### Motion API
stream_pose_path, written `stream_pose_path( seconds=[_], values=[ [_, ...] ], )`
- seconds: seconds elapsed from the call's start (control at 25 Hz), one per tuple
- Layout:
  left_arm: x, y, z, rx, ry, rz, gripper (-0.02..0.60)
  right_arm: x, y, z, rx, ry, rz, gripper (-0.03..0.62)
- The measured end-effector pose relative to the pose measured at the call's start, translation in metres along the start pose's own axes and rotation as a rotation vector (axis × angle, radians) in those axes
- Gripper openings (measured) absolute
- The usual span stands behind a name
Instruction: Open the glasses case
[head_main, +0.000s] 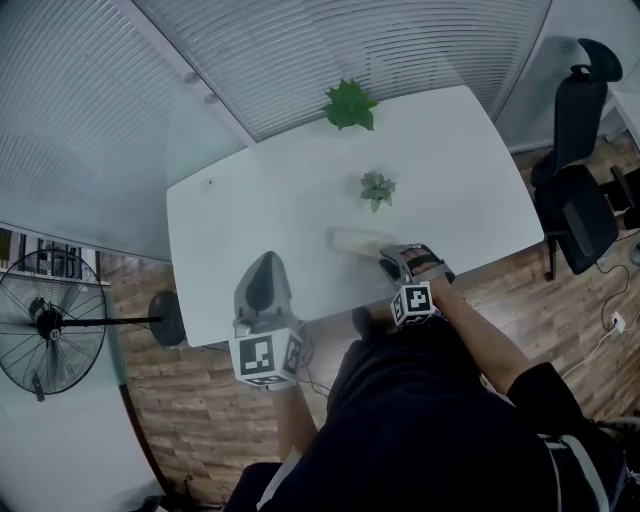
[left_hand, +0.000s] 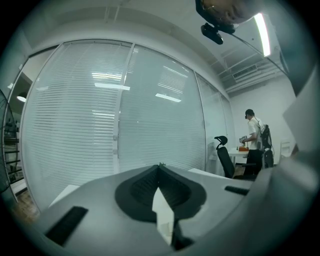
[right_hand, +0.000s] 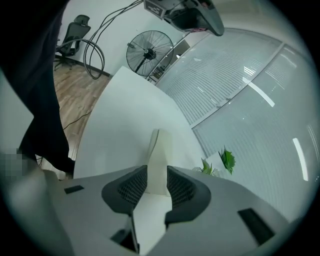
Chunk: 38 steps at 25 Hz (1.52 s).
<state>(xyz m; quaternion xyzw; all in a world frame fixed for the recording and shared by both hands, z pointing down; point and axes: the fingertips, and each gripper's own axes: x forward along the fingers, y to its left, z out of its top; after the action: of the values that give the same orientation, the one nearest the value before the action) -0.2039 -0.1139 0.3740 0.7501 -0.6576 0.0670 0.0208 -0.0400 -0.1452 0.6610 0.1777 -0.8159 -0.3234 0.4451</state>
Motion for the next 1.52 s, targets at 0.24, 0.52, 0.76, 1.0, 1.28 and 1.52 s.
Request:
stream_pose_path(
  seconds=[0.24, 0.52, 0.76, 1.0, 1.28, 1.52],
  values=[
    [0.000, 0.003, -0.003, -0.008, 0.002, 0.004, -0.002, 0.001, 0.005, -0.005, -0.032, 0.012, -0.023, 0.133],
    [-0.003, 0.002, 0.000, -0.002, 0.005, 0.000, -0.002, 0.004, 0.016, -0.017, -0.111, 0.055, -0.066, 0.120],
    [-0.006, 0.001, -0.001, 0.004, 0.003, 0.004, -0.002, 0.000, 0.013, -0.019, -0.093, 0.053, -0.092, 0.066],
    [-0.006, 0.001, 0.002, 0.000, -0.002, 0.006, -0.002, 0.000, 0.012, -0.019, -0.064, 0.052, -0.080, 0.057],
    [-0.001, 0.001, 0.000, -0.004, -0.001, 0.002, -0.002, -0.001, 0.006, -0.020, 0.013, 0.044, -0.054, 0.058],
    [0.002, -0.001, 0.001, -0.003, -0.002, -0.013, -0.002, -0.004, -0.042, -0.028, 0.324, 0.015, -0.061, 0.034]
  ],
)
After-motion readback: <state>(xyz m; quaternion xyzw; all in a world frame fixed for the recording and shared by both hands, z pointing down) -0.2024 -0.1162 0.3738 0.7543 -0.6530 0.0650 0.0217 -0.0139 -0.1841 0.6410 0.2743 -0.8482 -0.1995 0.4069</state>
